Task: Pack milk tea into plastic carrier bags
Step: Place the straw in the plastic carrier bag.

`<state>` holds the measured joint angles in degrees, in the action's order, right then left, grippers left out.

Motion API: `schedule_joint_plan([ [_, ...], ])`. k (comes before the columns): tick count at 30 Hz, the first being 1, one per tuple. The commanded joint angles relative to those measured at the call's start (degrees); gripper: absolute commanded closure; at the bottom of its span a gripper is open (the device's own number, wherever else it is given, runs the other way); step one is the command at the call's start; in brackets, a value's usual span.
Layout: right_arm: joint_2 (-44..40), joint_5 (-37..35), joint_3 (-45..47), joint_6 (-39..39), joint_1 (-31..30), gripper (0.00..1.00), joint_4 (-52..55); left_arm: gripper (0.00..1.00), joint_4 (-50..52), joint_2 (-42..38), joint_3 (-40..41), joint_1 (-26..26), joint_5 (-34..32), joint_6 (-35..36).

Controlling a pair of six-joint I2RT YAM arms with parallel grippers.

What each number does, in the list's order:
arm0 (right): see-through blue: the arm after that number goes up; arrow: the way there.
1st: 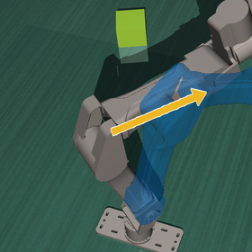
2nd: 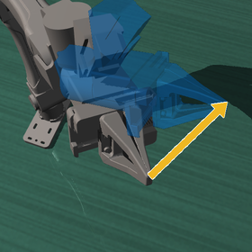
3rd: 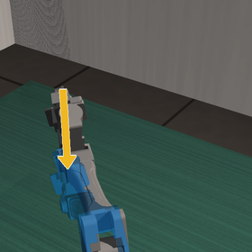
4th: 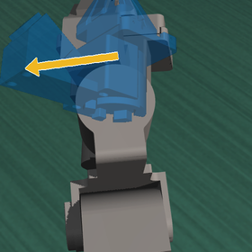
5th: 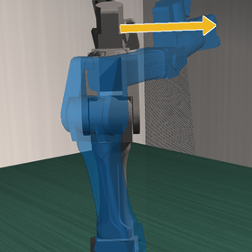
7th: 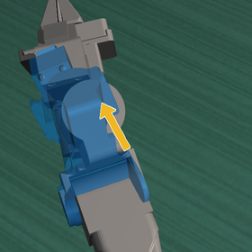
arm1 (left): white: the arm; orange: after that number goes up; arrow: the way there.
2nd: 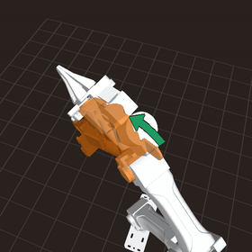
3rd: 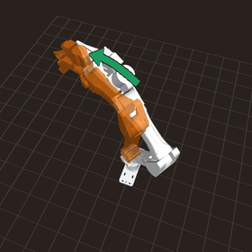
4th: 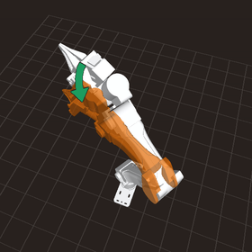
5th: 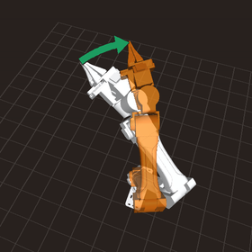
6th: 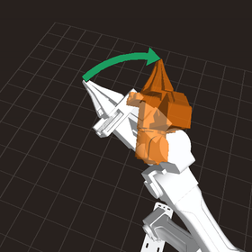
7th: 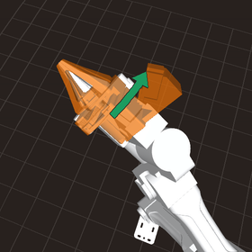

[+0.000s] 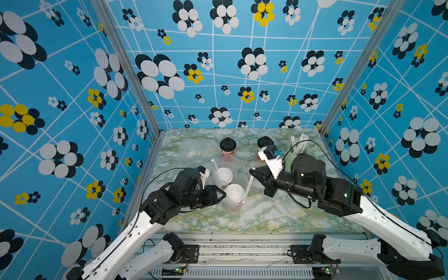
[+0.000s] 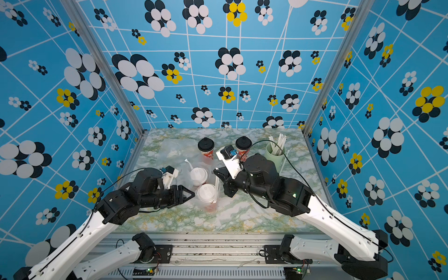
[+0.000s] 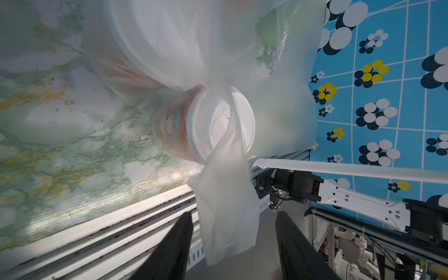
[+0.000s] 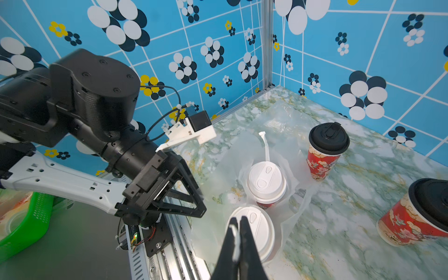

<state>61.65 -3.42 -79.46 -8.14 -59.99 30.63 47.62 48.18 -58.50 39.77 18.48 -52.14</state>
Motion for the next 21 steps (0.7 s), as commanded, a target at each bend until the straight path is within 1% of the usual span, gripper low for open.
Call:
schedule_joint_plan([
  [1,-0.46,-1.41,-0.7,0.82,-0.39,1.0,-0.24,0.33,2.17,-0.59,-2.57,3.57,-4.48,-2.82],
  [5,-0.63,-0.64,0.17,0.75,-0.39,1.0,-1.84,0.31,0.67,1.94,-2.22,9.88,-9.0,-6.49],
  [6,-0.96,-0.49,0.46,0.61,-0.39,1.0,-2.67,0.31,0.63,2.86,-2.24,11.38,-10.15,-7.21],
  [7,-1.17,-0.15,0.52,0.55,-0.35,1.0,-3.51,0.34,0.83,3.79,-2.48,12.31,-10.93,-7.51],
  [11,-1.86,0.5,0.94,0.24,-0.39,1.0,-5.85,0.6,0.84,4.6,-3.02,13.93,-13.0,-7.71],
  [15,-2.06,1.11,2.01,-0.25,-0.37,1.0,-8.0,0.83,-0.78,4.33,-2.57,13.99,-12.82,-7.67],
  [17,-2.03,1.85,3.04,-0.87,-0.39,1.0,-9.63,0.92,-2.02,4.63,-2.25,14.0,-11.32,-7.55],
  [19,-1.96,2.93,4.15,-1.16,-0.39,1.0,-11.35,0.99,-2.84,4.81,-1.86,14.09,-9.78,-7.37],
  [21,-1.59,4.29,4.88,-1.63,-0.39,1.0,-12.37,1.0,-3.57,4.86,-1.6,14.11,-8.17,-7.06],
])
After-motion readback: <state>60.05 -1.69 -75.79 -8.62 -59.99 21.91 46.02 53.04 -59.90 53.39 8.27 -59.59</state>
